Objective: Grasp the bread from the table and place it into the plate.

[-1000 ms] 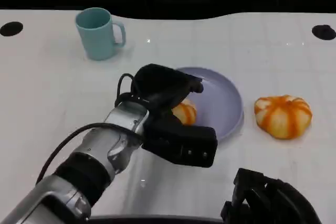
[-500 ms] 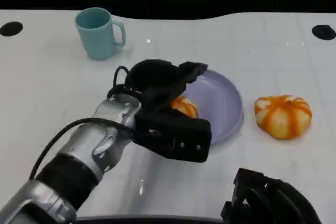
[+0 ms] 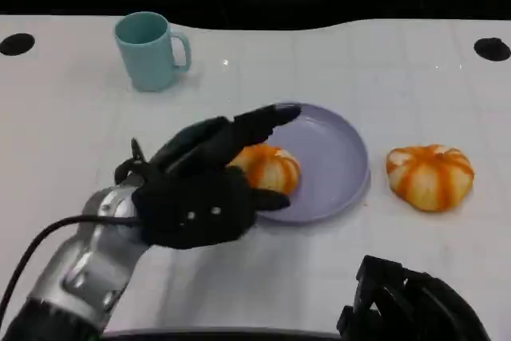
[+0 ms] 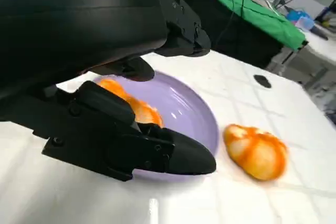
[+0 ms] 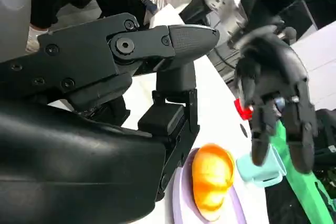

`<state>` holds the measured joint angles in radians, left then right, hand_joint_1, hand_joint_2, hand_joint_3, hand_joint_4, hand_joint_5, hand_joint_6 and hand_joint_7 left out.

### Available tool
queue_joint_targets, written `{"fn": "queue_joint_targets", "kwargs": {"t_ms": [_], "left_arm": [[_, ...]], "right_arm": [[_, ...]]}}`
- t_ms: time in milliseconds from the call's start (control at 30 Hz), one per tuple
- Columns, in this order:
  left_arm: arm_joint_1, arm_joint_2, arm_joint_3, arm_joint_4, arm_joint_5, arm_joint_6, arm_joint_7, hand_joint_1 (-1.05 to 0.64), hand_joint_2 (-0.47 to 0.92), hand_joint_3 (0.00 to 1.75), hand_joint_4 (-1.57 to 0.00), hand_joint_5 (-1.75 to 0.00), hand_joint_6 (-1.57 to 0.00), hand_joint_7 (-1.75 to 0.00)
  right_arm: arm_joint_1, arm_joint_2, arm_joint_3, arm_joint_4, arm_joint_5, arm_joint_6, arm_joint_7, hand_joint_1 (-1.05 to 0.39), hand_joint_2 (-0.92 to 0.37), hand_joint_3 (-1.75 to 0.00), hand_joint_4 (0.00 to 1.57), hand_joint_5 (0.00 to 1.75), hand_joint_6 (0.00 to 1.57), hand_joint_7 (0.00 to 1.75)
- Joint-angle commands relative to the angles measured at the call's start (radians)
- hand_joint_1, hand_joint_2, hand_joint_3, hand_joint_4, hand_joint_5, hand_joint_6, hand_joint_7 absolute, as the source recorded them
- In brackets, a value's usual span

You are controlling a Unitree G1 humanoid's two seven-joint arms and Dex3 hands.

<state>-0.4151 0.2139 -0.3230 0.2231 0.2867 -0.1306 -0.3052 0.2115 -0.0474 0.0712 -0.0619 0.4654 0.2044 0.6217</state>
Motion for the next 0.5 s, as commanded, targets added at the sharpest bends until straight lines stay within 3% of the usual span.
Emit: {"fn": "queue_joint_targets", "kwargs": {"t_ms": [33, 267, 333, 400, 500], "left_arm": [[0.102, 0.004, 0.070, -0.072, -0.169, 0.011, -0.092, -0.83, 0.92, 0.22, -0.36, -0.13, -0.23, -0.01], [0.251, -0.032, 0.153, -0.104, -0.413, -0.022, -0.195, -0.85, 0.92, 0.23, -0.42, -0.23, -0.29, -0.04], [0.293, -0.046, 0.166, -0.116, -0.451, -0.031, -0.203, -0.78, 0.92, 0.19, -0.40, -0.38, -0.35, -0.05], [0.329, -0.056, 0.175, -0.129, -0.469, -0.041, -0.203, -0.64, 0.92, 0.16, -0.37, -0.70, -0.45, -0.08], [0.382, -0.077, 0.188, -0.153, -0.476, -0.056, -0.180, -0.52, 0.92, 0.17, -0.41, -0.86, -0.55, -0.12]], "right_arm": [[0.006, -0.013, -0.008, -0.007, 0.010, -0.007, 0.011, -0.70, -0.92, -0.25, 0.86, 1.59, 0.77, 1.36], [0.012, -0.017, -0.006, -0.018, 0.003, -0.003, 0.004, -0.71, -0.92, -0.24, 0.86, 1.60, 0.77, 1.38], [0.015, -0.019, -0.004, -0.023, 0.001, -0.003, 0.003, -0.71, -0.92, -0.24, 0.86, 1.60, 0.77, 1.38], [0.019, -0.022, -0.003, -0.030, -0.002, -0.002, 0.001, -0.71, -0.92, -0.25, 0.86, 1.60, 0.77, 1.39], [0.022, -0.022, -0.003, -0.035, 0.002, 0.001, 0.001, -0.71, -0.92, -0.25, 0.85, 1.61, 0.77, 1.39]]}}
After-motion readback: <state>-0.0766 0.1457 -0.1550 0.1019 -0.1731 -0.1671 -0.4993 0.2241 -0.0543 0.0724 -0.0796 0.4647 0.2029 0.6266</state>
